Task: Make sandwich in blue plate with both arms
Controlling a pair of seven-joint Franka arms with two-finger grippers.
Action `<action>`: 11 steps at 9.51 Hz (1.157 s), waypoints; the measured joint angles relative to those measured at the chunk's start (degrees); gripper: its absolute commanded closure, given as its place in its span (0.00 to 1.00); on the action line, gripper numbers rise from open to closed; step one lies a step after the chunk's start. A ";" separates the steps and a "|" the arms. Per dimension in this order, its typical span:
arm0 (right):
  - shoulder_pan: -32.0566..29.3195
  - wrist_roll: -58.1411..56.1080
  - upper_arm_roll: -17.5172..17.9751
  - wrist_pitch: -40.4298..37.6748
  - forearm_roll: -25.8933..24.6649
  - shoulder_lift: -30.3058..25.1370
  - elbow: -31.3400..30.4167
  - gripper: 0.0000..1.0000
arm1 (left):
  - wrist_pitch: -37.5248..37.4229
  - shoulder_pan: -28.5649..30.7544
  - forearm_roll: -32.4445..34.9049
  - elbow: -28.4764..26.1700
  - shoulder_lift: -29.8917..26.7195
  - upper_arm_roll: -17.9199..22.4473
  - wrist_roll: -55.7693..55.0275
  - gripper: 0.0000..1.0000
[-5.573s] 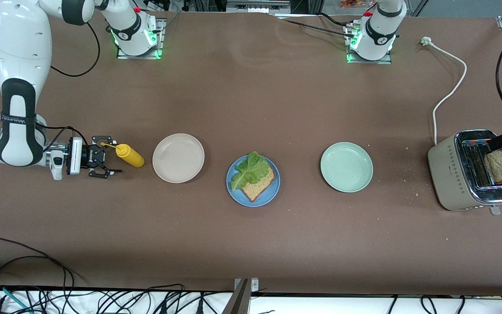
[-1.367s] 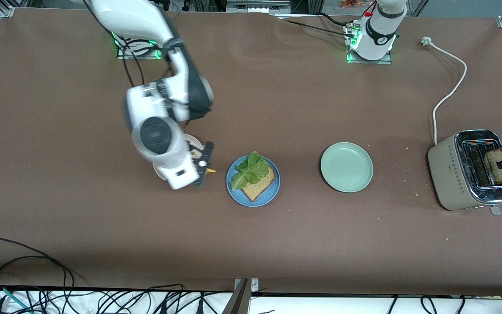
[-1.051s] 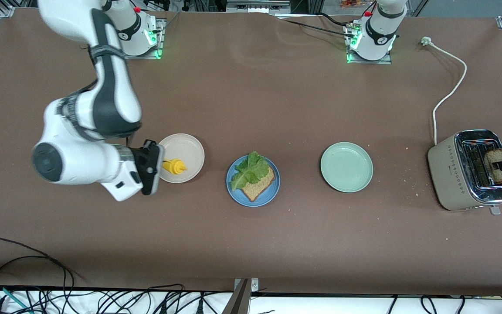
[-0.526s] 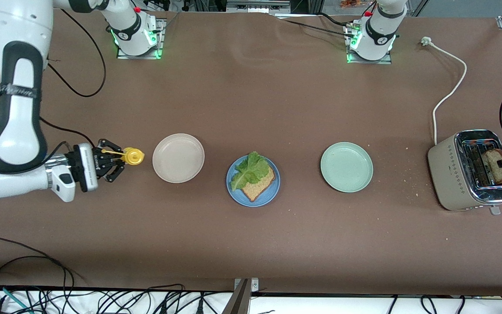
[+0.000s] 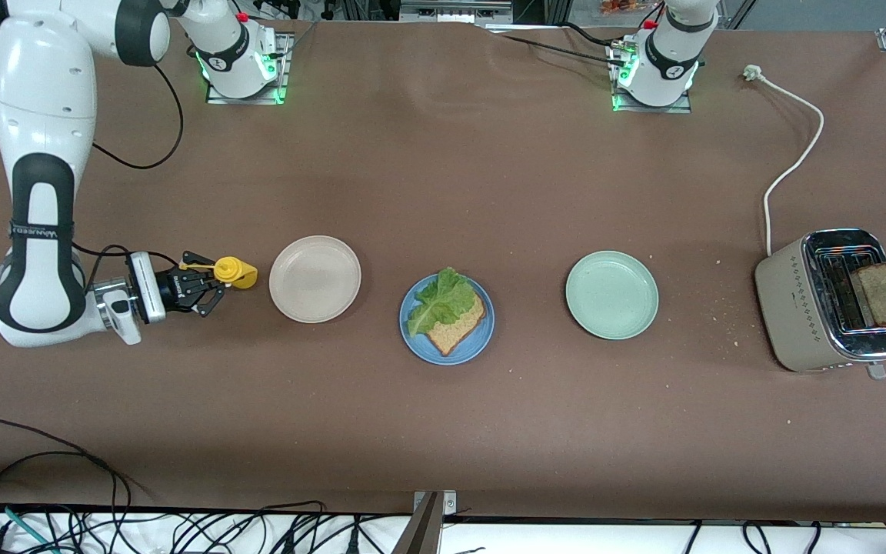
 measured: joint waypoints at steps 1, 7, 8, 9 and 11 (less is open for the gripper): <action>-0.88 -3.66 0.05 -0.23 0.13 1.34 -0.02 0.95 | -1.53 0.00 0.00 0.22 -2.44 -0.14 2.01 1.00; -2.75 -9.75 0.14 -0.21 0.33 5.47 -0.02 0.00 | -13.39 -0.23 -9.71 0.28 -12.86 -4.36 -0.49 1.00; -3.04 -9.75 0.14 0.02 0.56 5.78 -0.02 0.00 | -14.55 -0.23 -13.08 -0.09 -12.86 -5.34 -3.06 1.00; -3.63 -9.79 0.13 0.22 1.22 6.08 -0.02 0.00 | -15.03 -0.18 -14.95 -0.90 -12.83 -7.64 -7.28 1.00; -6.02 -9.92 -0.10 0.61 1.53 6.29 0.08 0.00 | -15.11 -0.49 -18.30 -3.23 -12.77 -14.28 -17.06 1.00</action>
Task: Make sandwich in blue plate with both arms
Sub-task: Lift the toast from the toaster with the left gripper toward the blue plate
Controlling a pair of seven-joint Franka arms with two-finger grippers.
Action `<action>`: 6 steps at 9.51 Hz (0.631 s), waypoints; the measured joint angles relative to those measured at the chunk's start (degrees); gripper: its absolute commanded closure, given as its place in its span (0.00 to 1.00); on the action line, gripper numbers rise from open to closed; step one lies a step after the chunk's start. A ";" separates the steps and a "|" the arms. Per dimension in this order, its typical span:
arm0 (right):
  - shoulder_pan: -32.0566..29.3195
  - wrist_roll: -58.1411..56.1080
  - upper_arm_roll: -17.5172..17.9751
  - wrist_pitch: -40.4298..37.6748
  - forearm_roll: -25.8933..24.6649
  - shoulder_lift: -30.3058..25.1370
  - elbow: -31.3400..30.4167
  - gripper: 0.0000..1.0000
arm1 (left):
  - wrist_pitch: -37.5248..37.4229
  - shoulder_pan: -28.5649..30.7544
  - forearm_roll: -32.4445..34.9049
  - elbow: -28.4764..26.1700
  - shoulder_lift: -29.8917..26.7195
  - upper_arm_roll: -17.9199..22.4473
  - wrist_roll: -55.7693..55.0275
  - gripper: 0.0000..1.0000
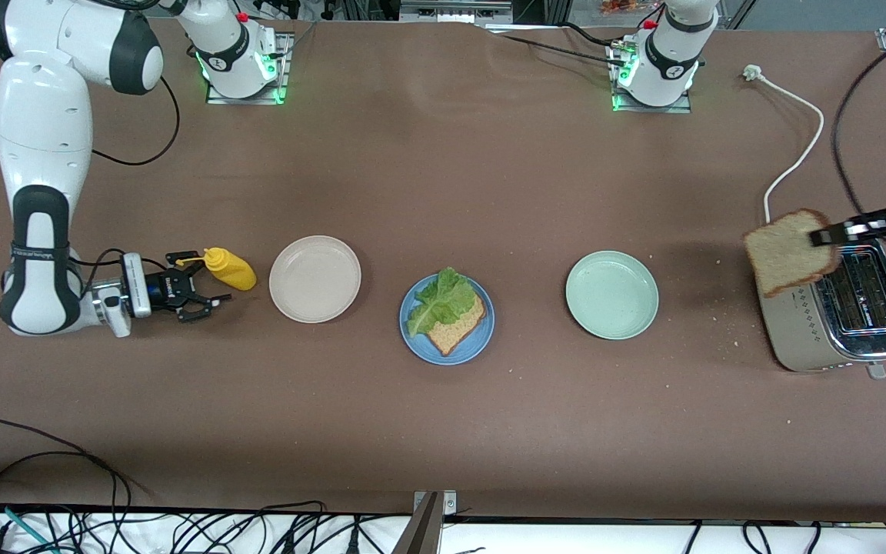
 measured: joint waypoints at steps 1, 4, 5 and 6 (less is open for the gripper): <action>-1.11 -0.01 -0.77 0.03 -0.01 0.01 0.11 0.00 | 0.19 -0.44 -3.29 -1.24 0.01 -1.99 -3.44 1.00; -1.66 4.68 -7.76 -0.16 -1.03 -0.17 2.26 0.00 | 11.62 -0.68 -8.16 -7.86 0.49 -10.46 -16.35 1.00; -1.68 9.28 -9.37 -0.29 -2.41 -0.82 3.53 0.00 | 16.81 -0.83 -8.79 -10.53 0.57 -13.92 -20.68 1.00; -1.64 14.69 -10.12 -0.31 -3.67 -1.84 4.56 0.00 | 22.10 -1.00 -10.46 -13.05 0.58 -16.68 -23.81 1.00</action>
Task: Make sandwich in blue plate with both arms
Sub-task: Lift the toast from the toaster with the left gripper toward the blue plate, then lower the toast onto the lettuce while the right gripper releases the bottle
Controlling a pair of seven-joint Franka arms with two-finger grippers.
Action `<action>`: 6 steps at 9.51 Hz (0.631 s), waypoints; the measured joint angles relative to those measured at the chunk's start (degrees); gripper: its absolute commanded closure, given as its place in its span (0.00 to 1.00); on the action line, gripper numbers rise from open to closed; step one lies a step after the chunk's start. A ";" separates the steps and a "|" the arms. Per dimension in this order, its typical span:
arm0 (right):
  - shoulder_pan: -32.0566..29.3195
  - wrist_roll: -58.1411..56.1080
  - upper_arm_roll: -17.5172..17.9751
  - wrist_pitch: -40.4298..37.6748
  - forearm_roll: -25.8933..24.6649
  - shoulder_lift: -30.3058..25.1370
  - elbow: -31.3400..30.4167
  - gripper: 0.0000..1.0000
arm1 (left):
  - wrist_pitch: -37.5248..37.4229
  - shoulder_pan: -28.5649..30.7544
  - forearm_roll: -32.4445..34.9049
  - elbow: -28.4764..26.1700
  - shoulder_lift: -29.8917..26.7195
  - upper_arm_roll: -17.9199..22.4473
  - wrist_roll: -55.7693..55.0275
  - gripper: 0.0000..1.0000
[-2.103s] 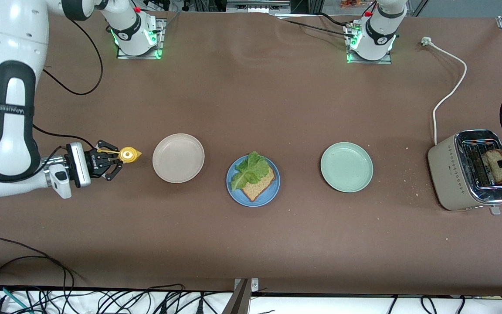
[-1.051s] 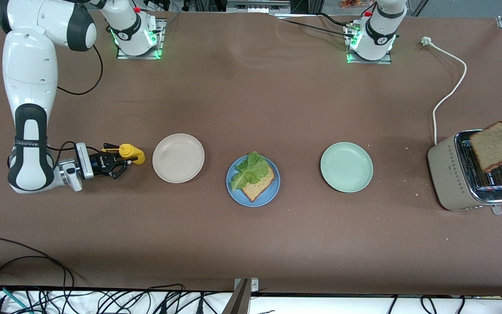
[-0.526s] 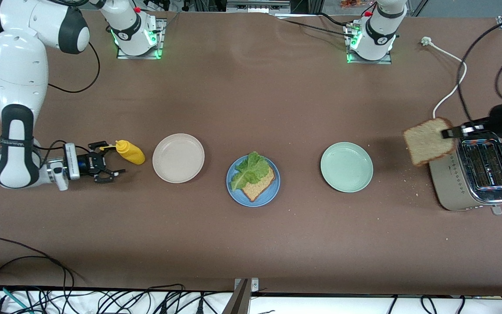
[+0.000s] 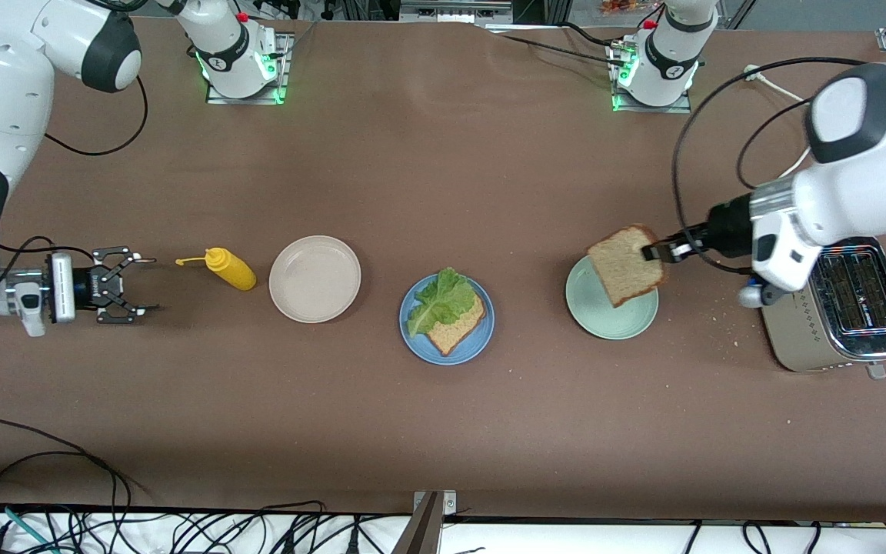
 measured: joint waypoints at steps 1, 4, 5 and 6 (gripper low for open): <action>0.04 6.63 -0.46 -0.90 -1.94 -1.31 1.64 0.00 | 5.76 -0.79 -1.46 -2.47 0.06 -1.92 -2.90 1.00; 0.71 32.49 -0.69 -5.51 -9.33 -7.49 8.99 0.00 | 23.10 -9.19 -2.24 -6.54 2.97 -2.55 -12.04 1.00; 1.47 40.93 -0.69 -6.68 -11.70 -9.61 11.38 0.00 | 28.88 -12.27 -2.24 -6.98 5.07 -2.53 -14.41 1.00; 2.75 48.25 -0.70 -7.17 -14.68 -11.27 13.59 0.00 | 34.59 -14.98 -2.24 -7.27 7.28 -2.50 -16.51 1.00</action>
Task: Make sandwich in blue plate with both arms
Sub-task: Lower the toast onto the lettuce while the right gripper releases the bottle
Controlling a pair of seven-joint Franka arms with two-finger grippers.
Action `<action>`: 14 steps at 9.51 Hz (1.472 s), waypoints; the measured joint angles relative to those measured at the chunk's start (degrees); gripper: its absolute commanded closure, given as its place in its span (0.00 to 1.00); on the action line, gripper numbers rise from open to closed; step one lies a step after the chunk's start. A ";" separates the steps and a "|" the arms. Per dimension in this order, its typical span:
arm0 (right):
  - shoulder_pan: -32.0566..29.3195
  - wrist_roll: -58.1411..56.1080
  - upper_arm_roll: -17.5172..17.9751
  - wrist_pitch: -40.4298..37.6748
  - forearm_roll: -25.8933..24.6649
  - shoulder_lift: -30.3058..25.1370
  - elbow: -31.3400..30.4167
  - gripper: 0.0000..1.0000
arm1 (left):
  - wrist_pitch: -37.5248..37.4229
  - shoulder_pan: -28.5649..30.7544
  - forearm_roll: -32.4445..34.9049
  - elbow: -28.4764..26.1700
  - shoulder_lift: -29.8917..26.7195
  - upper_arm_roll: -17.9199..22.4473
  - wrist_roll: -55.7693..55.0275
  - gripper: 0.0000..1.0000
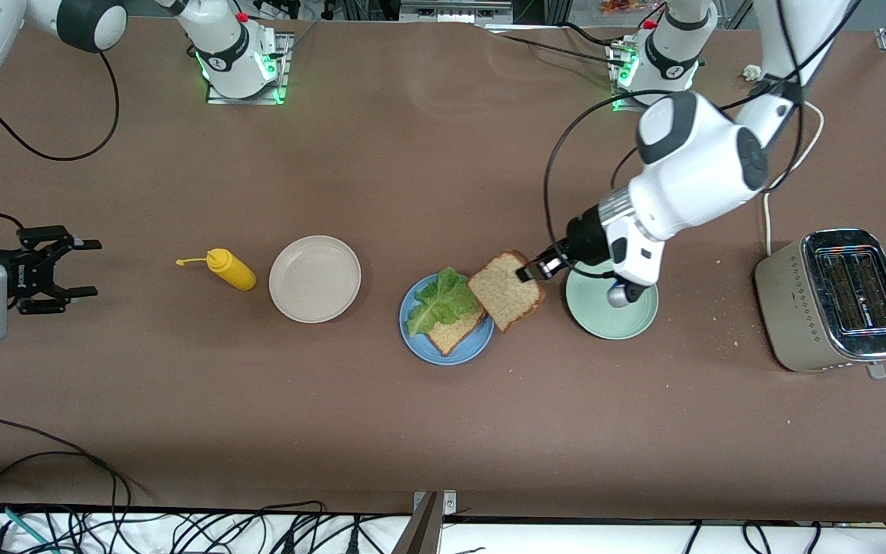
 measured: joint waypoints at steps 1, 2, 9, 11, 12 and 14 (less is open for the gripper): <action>1.75 7.37 0.00 -0.28 -2.39 -1.38 1.37 0.00 | 4.67 -2.36 0.00 -0.10 2.04 0.13 -0.91 1.00; 4.06 13.60 -0.01 -0.33 -5.35 -2.75 2.04 0.00 | 9.74 -4.68 0.00 -0.19 4.07 0.24 -1.45 1.00; 17.02 44.87 -0.07 3.93 -26.04 -10.75 2.53 0.00 | 20.53 -20.55 0.56 -0.68 9.35 11.15 -1.29 1.00; 17.49 55.75 5.65 7.99 -34.89 -15.19 -0.27 0.00 | 23.79 -23.88 0.56 -0.68 9.95 14.08 -1.29 1.00; 17.67 62.12 10.34 12.32 -40.50 -19.08 -4.71 0.00 | 26.16 -25.74 0.56 -0.65 10.80 15.46 -1.29 1.00; 16.81 73.12 17.23 22.60 -44.33 -28.60 -17.81 0.00 | 27.68 -28.30 0.56 -0.40 12.15 17.33 -1.35 1.00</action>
